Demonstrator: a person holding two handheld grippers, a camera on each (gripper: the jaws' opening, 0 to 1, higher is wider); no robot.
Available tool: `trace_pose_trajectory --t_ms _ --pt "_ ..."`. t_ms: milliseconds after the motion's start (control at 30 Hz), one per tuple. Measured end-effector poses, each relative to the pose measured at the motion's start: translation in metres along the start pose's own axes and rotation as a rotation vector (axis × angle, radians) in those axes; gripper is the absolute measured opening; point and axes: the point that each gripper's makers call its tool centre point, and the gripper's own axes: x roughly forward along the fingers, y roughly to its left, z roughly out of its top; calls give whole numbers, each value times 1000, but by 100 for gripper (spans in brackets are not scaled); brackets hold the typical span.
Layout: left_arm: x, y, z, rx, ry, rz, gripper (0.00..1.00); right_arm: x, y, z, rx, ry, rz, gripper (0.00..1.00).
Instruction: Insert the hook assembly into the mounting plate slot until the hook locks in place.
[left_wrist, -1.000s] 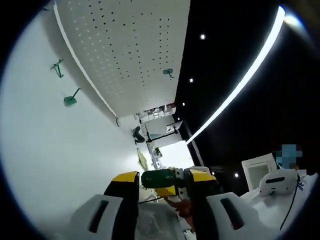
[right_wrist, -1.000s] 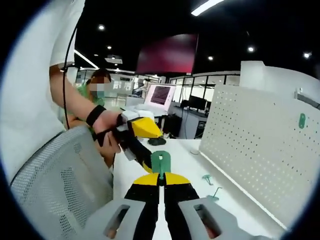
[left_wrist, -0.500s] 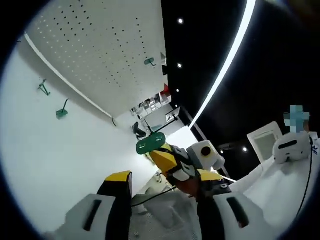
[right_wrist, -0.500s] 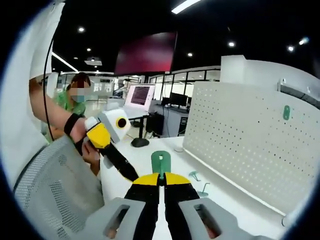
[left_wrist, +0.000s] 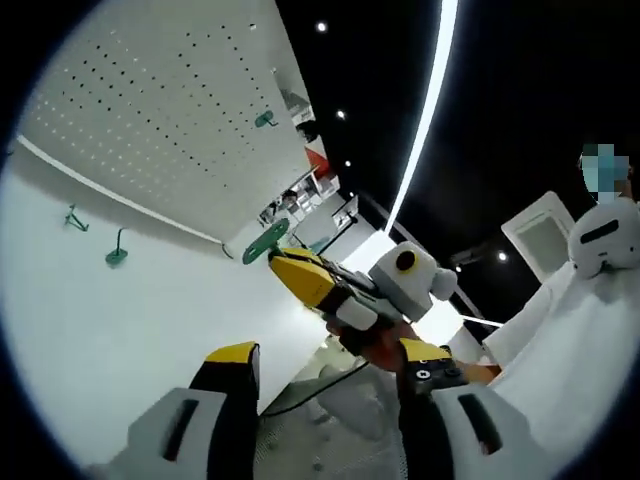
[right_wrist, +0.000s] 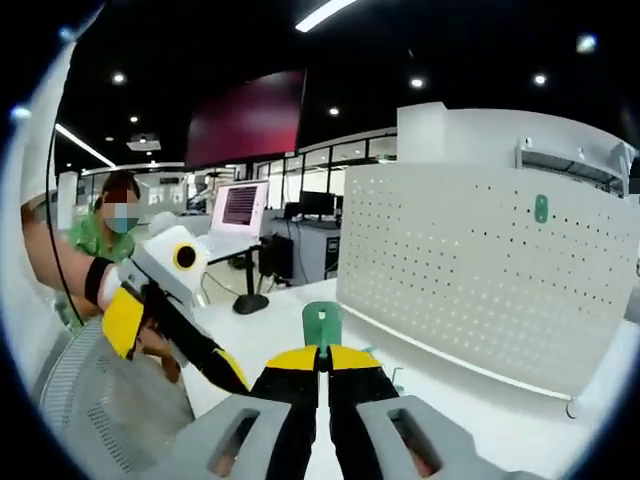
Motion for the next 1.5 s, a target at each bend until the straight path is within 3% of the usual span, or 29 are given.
trace_pose_trajectory --t_ms 300,767,1067,1167,1300,1500 --pt "-9 -6 5 110 -21 54 60 -5 -31 20 75 -46 -154 0" --pt "-25 -5 14 199 -24 85 61 -3 -57 31 115 -28 -267 0" --pt "-39 8 23 375 -19 205 71 5 -79 42 130 -29 -348 0" --pt "-42 12 28 420 -40 232 74 7 -87 44 99 -5 -385 0" --pt "-46 13 34 491 -80 271 78 11 -96 51 119 -25 -408 0" --pt "-43 10 42 485 -130 256 86 17 -111 60 59 1 -458 0"
